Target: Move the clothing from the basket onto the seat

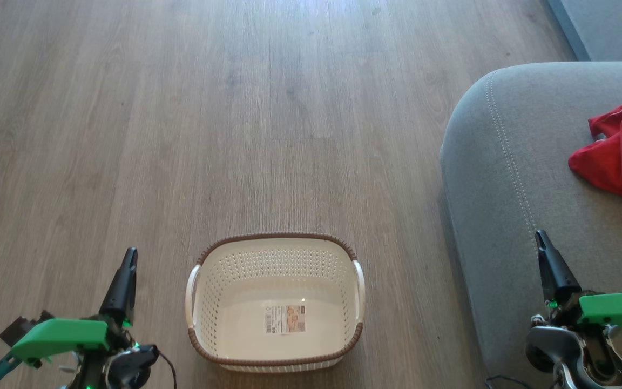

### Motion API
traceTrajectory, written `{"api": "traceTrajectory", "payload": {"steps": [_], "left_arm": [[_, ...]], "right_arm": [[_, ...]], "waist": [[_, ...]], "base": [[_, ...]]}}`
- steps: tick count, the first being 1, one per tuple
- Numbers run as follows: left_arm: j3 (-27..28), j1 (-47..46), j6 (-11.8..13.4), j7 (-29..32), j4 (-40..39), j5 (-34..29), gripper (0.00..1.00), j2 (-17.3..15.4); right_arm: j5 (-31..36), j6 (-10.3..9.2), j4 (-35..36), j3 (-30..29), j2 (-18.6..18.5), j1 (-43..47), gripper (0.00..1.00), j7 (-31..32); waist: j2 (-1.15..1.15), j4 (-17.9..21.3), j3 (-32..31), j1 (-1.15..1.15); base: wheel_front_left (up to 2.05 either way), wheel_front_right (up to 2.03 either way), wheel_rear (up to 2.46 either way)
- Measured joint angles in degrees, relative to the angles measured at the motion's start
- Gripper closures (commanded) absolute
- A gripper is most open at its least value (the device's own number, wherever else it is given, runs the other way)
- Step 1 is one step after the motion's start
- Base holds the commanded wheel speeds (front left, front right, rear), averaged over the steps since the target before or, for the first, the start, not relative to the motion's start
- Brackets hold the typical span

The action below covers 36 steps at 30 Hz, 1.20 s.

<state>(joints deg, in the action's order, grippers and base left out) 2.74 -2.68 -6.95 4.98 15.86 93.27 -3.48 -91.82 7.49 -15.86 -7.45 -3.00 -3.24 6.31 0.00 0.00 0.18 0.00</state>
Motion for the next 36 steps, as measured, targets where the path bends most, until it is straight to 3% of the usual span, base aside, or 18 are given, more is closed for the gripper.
{"api": "traceTrajectory", "payload": {"steps": [36], "left_arm": [[0.8, 0.0, 0.0, 0.5, 0.0, 0.0, 1.00, 0.2]], "right_arm": [[0.0, 0.00, 0.0, 0.0, 0.0, 0.0, 1.00, 0.0]], "waist": [[0.00, 0.0, 0.0, 0.00]], "base": [[0.00, 0.00, 0.00]]}}
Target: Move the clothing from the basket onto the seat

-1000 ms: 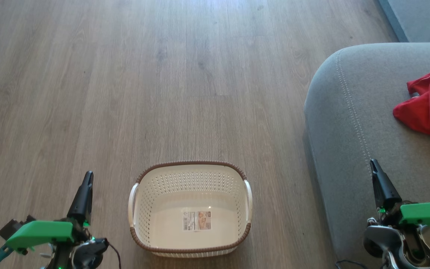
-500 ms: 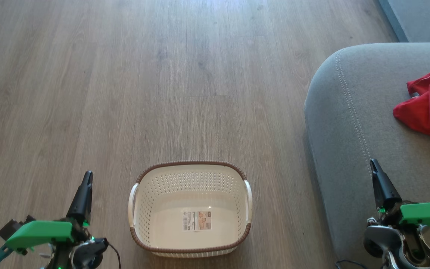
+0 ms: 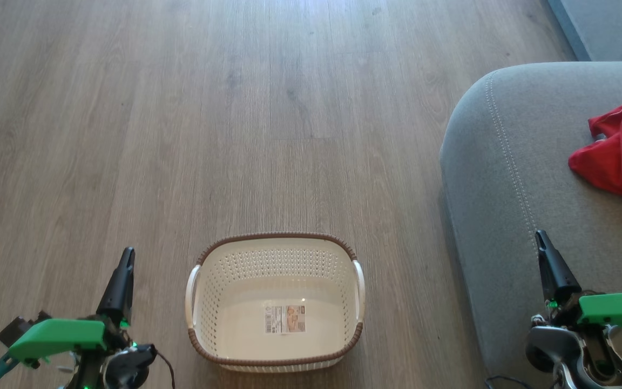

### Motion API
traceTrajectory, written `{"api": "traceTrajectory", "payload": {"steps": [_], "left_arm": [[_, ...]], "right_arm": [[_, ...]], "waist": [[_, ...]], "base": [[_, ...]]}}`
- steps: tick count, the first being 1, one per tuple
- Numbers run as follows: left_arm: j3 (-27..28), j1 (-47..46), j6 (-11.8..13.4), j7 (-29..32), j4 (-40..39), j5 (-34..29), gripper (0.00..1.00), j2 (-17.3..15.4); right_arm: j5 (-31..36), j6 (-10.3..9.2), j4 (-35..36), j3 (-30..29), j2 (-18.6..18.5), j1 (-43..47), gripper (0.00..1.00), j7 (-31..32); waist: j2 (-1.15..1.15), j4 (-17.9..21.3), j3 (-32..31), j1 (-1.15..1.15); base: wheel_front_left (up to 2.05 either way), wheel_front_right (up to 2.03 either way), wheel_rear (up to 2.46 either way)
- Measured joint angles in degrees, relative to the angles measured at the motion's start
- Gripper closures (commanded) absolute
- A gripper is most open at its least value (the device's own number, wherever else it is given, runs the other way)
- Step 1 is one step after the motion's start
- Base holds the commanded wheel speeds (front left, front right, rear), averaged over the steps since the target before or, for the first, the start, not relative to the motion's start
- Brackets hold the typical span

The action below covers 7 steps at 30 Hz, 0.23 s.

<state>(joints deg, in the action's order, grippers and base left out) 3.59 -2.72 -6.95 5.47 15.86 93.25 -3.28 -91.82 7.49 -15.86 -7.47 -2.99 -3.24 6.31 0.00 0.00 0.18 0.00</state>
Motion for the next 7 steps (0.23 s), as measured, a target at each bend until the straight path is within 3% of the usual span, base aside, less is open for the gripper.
{"api": "traceTrajectory", "payload": {"steps": [7], "left_arm": [[0.0, 0.0, 0.0, 0.0, 0.0, -0.1, 1.00, 0.0]], "right_arm": [[0.0, 0.00, 0.0, 0.0, 0.0, 0.0, 1.00, 0.0]], "waist": [[0.00, 0.0, 0.0, 0.00]], "base": [[0.00, 0.00, 0.00]]}}
